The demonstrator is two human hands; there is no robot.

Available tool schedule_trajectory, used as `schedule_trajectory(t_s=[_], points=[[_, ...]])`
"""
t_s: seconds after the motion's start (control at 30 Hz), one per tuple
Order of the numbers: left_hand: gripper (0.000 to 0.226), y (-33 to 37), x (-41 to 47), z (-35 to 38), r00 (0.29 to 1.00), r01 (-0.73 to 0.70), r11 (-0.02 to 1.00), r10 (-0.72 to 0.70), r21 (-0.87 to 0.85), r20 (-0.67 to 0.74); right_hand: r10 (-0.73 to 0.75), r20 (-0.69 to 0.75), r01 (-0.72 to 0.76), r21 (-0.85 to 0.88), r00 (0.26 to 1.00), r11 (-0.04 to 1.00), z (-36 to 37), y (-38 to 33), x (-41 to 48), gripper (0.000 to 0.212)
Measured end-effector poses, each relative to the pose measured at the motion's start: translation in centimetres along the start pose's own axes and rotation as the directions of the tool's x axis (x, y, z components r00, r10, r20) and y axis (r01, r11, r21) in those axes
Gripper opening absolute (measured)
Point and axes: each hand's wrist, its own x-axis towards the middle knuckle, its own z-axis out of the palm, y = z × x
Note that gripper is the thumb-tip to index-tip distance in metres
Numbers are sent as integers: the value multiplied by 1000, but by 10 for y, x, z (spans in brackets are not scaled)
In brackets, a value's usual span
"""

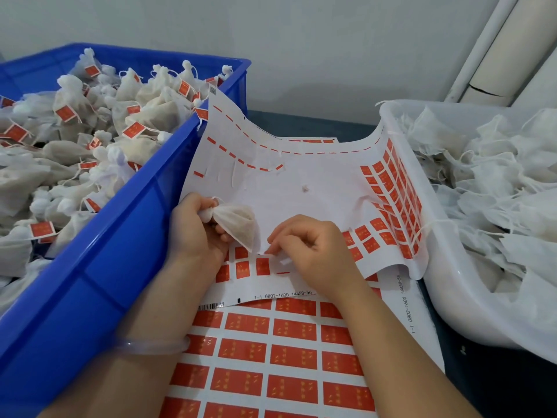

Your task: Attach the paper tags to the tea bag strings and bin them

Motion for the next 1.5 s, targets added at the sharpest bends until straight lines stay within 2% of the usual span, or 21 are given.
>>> schedule_trajectory(t_s=[0.07,0.13,0.2,0.3,0.37,0.43,0.5,0.57,0.7,0.8,0.9,1.07,1.23,1.5], points=[[24,-2,-3,0,998,-61,995,60,73,18,-33,13,34,-115,999,993,2,0,-1,20],[23,-4,-7,-1,986,-164,953,157,255,47,-39,32,44,-153,999,987,3,0,-1,13],[22,-4,-11,-1,950,-307,841,299,445,90,-29,44,36,-157,999,987,3,-1,-1,12],[18,2,-15,1,863,-495,704,466,510,195,-25,59,36,-192,998,981,2,-1,0,14],[20,4,-15,1,821,-541,617,534,572,201,-15,60,26,-199,998,980,2,-1,0,17],[22,6,-12,0,803,-517,499,565,696,191,-3,45,11,-181,999,983,2,-2,0,21],[19,6,-8,-4,826,-456,361,513,814,235,16,10,-14,-126,1000,992,1,-2,-1,18],[23,6,-5,-8,869,-420,266,394,868,299,45,-23,-46,-53,999,998,-1,-2,0,12],[29,7,-6,-10,922,-382,231,170,895,349,84,-33,-83,32,996,996,-3,-1,2,12],[26,9,-8,-9,920,-391,147,31,909,391,90,0,-90,93,996,992,-3,-1,0,13],[28,11,-9,-8,906,-409,95,-75,907,417,83,41,-86,79,996,993,-4,1,0,15],[26,13,-9,-7,905,-408,85,-96,909,415,45,32,-45,16,998,999,-2,0,-1,17],[26,12,-9,-7,902,-416,87,-89,905,423,18,-1,-18,91,1000,996,-5,-3,-3,19],[27,10,-8,-7,905,-404,87,-110,911,411,67,-56,-55,194,996,979,-8,-4,-2,18]])
